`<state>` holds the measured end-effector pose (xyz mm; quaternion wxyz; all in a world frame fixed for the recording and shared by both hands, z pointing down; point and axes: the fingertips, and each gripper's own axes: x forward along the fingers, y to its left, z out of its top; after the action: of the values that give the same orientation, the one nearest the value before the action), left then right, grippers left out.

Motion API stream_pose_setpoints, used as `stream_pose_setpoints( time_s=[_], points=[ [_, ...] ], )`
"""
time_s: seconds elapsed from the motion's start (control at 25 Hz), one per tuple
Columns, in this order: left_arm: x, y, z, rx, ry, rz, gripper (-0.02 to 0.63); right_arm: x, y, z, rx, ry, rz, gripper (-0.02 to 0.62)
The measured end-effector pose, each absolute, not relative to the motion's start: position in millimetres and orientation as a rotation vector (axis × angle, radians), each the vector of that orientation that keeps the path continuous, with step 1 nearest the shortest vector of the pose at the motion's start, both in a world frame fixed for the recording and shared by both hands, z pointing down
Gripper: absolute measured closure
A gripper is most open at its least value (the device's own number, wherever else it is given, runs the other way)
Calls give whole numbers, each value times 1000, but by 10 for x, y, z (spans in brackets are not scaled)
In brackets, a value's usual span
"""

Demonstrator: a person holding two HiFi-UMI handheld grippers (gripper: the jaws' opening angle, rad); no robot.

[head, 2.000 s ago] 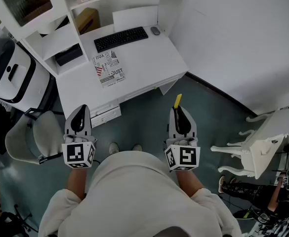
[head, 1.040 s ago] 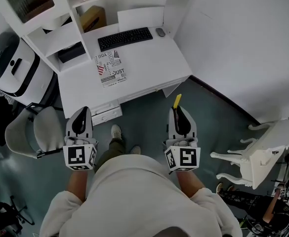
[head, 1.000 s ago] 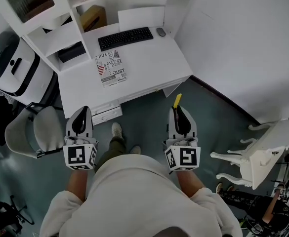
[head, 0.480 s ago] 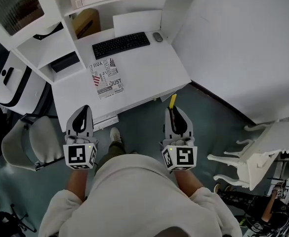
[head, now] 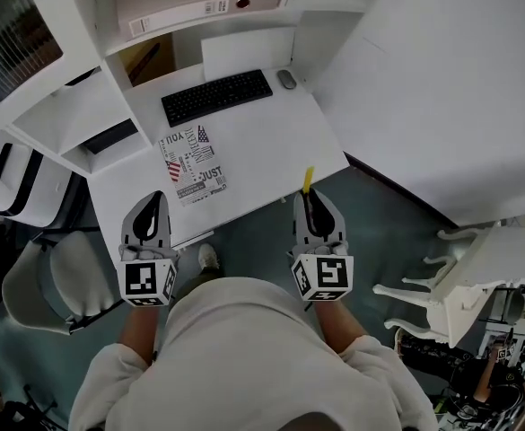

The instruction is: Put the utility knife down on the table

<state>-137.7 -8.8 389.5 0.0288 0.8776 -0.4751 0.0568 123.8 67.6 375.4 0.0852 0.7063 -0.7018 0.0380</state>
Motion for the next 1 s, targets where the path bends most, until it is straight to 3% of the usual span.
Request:
stream_pose_setpoints(
  time_s=[1.0],
  points=[
    [-1570,-1192,4394,2556,-1520,336,606,1284,-1094,5558,1791,-1935,480,528]
  ],
)
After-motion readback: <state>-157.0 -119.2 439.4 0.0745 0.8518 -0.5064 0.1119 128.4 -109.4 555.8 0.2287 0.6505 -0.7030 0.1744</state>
